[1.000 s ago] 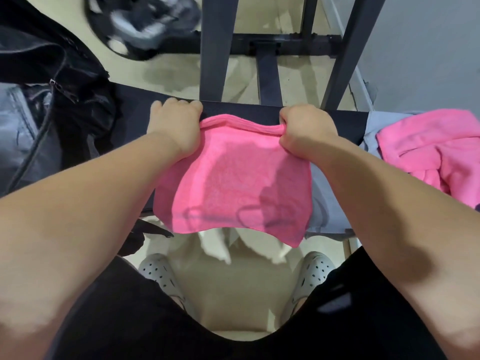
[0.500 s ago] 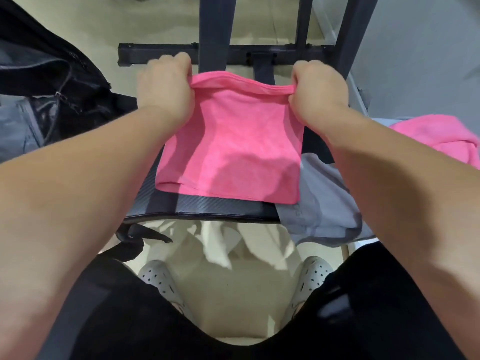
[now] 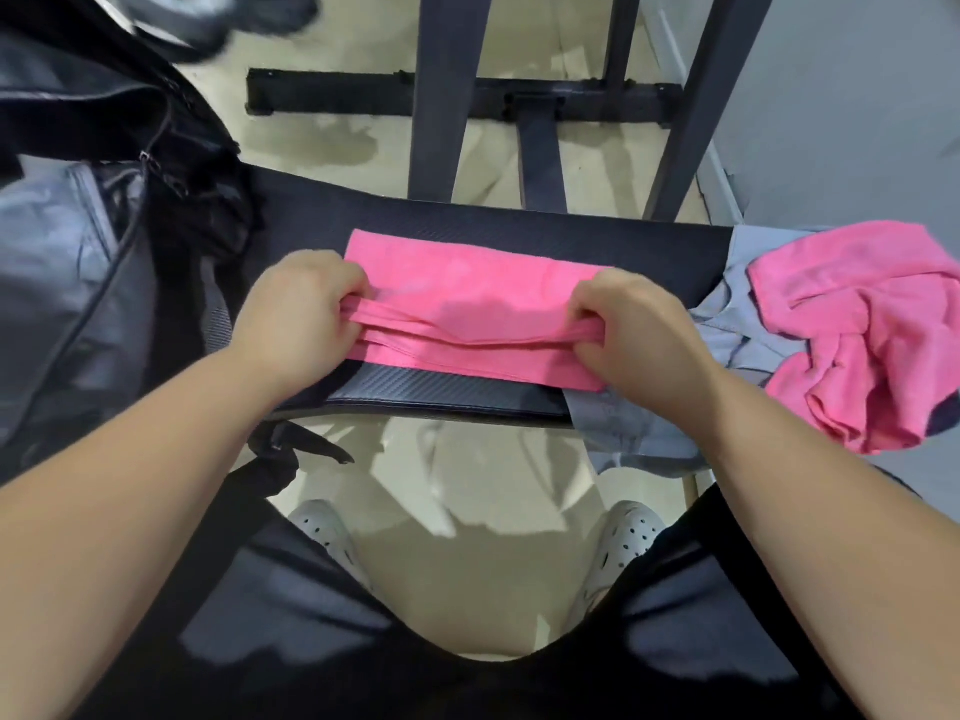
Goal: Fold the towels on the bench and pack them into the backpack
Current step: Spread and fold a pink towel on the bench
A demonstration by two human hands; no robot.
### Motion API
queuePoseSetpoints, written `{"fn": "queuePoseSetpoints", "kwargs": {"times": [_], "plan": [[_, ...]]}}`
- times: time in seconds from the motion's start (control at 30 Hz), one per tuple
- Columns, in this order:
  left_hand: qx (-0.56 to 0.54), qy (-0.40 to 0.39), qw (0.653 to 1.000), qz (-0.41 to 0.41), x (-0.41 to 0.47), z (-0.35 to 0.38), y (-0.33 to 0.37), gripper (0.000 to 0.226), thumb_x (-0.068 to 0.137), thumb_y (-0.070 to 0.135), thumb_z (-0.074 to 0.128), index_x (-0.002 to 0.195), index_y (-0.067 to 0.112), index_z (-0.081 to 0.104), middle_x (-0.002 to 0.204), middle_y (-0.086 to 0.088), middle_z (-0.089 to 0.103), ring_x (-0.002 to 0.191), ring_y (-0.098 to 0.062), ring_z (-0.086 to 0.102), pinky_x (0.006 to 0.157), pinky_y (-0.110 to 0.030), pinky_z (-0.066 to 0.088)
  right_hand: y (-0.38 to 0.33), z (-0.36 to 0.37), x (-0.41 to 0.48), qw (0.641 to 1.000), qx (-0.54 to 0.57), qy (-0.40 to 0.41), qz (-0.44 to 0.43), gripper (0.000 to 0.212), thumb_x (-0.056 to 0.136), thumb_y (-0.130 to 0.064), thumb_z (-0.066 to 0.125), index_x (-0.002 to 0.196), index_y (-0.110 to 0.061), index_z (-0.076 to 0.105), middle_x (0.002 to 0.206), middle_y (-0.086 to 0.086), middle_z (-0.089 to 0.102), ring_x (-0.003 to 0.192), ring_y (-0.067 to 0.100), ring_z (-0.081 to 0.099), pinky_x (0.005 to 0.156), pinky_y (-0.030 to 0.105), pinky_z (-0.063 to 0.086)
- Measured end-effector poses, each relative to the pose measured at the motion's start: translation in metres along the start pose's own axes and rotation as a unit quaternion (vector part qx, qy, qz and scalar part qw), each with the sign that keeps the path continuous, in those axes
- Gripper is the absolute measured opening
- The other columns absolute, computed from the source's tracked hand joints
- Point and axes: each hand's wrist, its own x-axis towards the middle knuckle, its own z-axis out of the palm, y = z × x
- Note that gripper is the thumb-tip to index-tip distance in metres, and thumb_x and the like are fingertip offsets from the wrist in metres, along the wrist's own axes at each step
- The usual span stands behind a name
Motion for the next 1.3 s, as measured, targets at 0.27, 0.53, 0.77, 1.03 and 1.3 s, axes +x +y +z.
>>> {"fn": "queuePoseSetpoints", "kwargs": {"times": [0.27,0.53,0.77,1.03,1.3], "plan": [[-0.008,-0.023,1.0,-0.001,-0.021,0.003,0.009,0.002,0.086,0.013,0.068,0.085,0.012,0.066,0.073,-0.002,0.053,0.075,-0.038,0.057,0.065,-0.045,0.051,-0.006,0.01,-0.019,0.992,-0.103,-0.073,-0.004,0.025,0.078,0.0,0.061,0.074,-0.024,0.057,0.08,0.001,0.055,0.068,0.025,0.051,0.062,0.04,0.043],[0.047,-0.077,0.996,-0.025,-0.022,-0.007,0.027,0.022,0.074,0.037,0.075,0.089,0.021,0.073,0.081,-0.002,0.064,0.084,-0.033,0.06,0.067,-0.04,0.053,-0.014,0.0,-0.02,0.992,-0.074,-0.099,-0.008,0.036,0.077,-0.05,0.055,0.055,-0.031,0.034,0.063,-0.007,0.04,0.062,0.02,0.043,0.071,0.042,0.048],[0.152,-0.039,0.986,0.065,-0.014,-0.01,0.033,0.016,0.065,-0.006,0.074,0.069,0.009,0.07,0.059,-0.008,0.052,0.058,-0.033,0.048,0.054,-0.033,0.026,-0.045,0.006,0.012,0.994,-0.091,-0.057,0.025,0.046,0.095,-0.061,0.046,0.093,-0.022,0.069,0.091,0.001,0.057,0.09,0.023,0.053,0.076,0.037,0.043],[0.137,-0.099,0.985,0.021,-0.017,-0.013,0.041,0.034,0.081,0.043,0.051,0.056,0.018,0.046,0.061,-0.003,0.048,0.058,-0.032,0.051,0.053,-0.031,0.037,-0.068,0.051,0.029,0.961,-0.158,-0.208,0.095,0.068,0.101,-0.062,0.026,0.16,-0.032,0.008,0.17,0.005,-0.002,0.155,0.038,-0.002,0.119,0.066,0.005],[0.075,-0.177,0.978,-0.086,0.037,0.027,0.059,0.061,0.103,0.043,0.036,0.152,0.008,0.034,0.162,-0.015,0.03,0.148,-0.034,0.027,0.118,-0.056,0.025,-0.068,0.06,0.041,0.972,-0.15,-0.146,0.107,0.081,0.096,-0.072,0.017,0.161,-0.029,-0.005,0.168,0.01,-0.013,0.154,0.037,-0.012,0.12,0.063,-0.004]]}}
